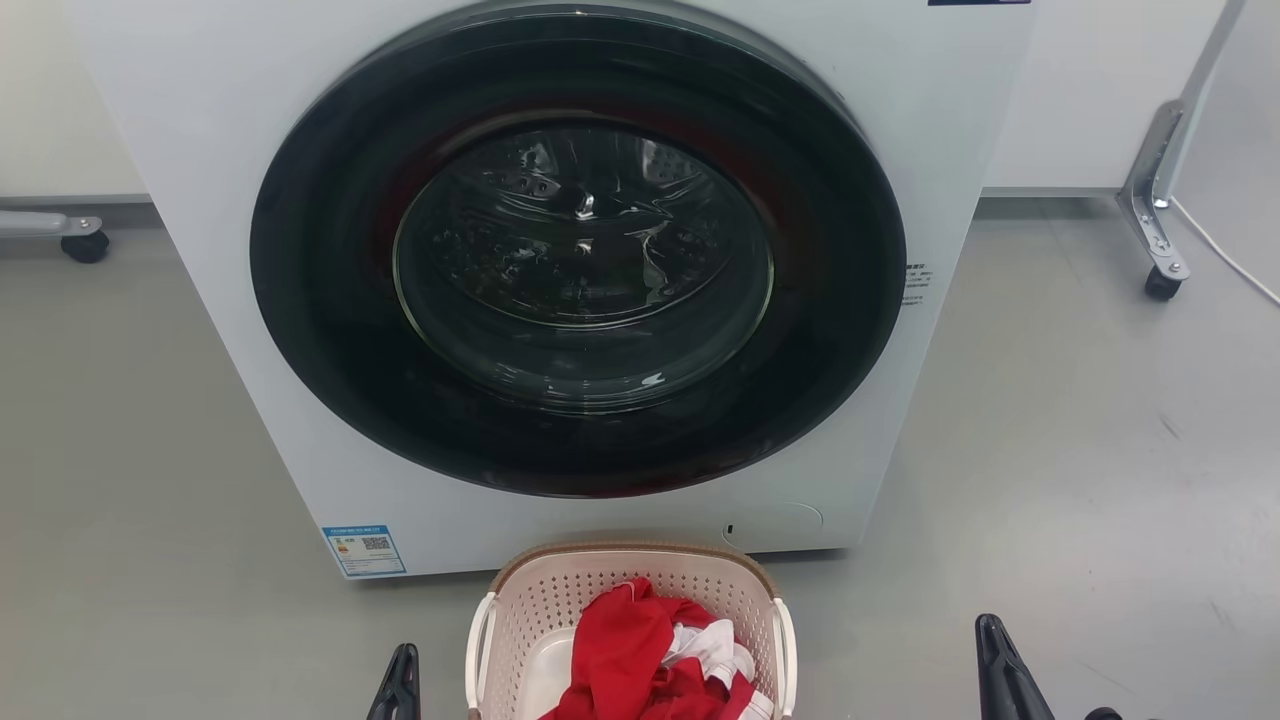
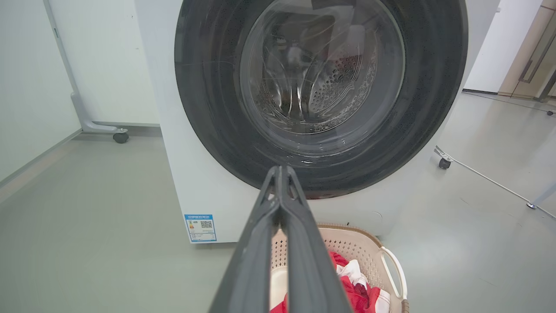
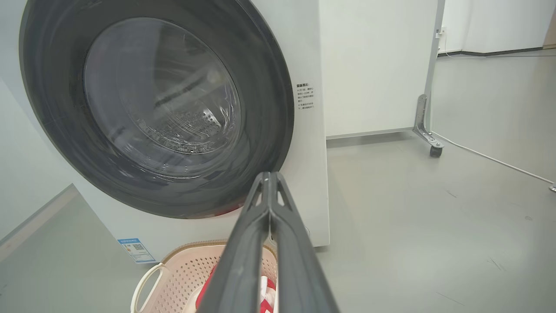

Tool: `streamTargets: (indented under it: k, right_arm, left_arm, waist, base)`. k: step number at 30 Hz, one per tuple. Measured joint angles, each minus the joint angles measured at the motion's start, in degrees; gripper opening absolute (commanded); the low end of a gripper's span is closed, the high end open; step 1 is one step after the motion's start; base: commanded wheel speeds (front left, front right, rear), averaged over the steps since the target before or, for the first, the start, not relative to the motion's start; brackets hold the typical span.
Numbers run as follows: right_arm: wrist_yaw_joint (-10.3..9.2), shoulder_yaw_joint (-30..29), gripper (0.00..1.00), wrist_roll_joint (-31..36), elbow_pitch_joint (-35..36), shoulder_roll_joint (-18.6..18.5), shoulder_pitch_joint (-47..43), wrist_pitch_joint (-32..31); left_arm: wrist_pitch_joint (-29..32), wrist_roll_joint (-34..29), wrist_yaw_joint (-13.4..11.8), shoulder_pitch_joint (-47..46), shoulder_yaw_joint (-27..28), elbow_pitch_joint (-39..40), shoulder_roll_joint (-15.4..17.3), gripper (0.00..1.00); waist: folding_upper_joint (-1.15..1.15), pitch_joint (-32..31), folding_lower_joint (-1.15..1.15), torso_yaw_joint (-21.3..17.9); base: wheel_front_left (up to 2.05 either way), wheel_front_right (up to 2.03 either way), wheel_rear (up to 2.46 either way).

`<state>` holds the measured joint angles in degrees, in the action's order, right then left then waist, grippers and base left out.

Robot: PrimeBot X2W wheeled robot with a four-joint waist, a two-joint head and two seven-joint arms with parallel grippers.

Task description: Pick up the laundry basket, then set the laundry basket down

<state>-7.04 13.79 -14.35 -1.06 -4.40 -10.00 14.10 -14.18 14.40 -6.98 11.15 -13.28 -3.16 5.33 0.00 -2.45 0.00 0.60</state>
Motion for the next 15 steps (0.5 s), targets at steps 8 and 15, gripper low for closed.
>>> streamTargets:
  k: [8, 15]
  right_arm:
    - [1.02, -1.7, 0.0, -5.1, -1.2, 0.1, 0.3, -1.5]
    - [2.03, -3.3, 0.0, -11.8, -2.0, 0.4, 1.4, -3.3]
  left_arm:
    - [1.6, 4.8, 1.1, -0.2, 1.6, -0.9, -0.1, 0.0]
    - [3.4, 11.5, 2.1, -0.6, 2.9, -1.9, -0.3, 0.0]
  waist:
    - [0.0, 0.3, 0.0, -0.1]
    - [0.0, 0.5, 0.0, -0.1]
  base:
    - [0.0, 0.0, 0.0]
    - [0.0, 0.0, 0.0]
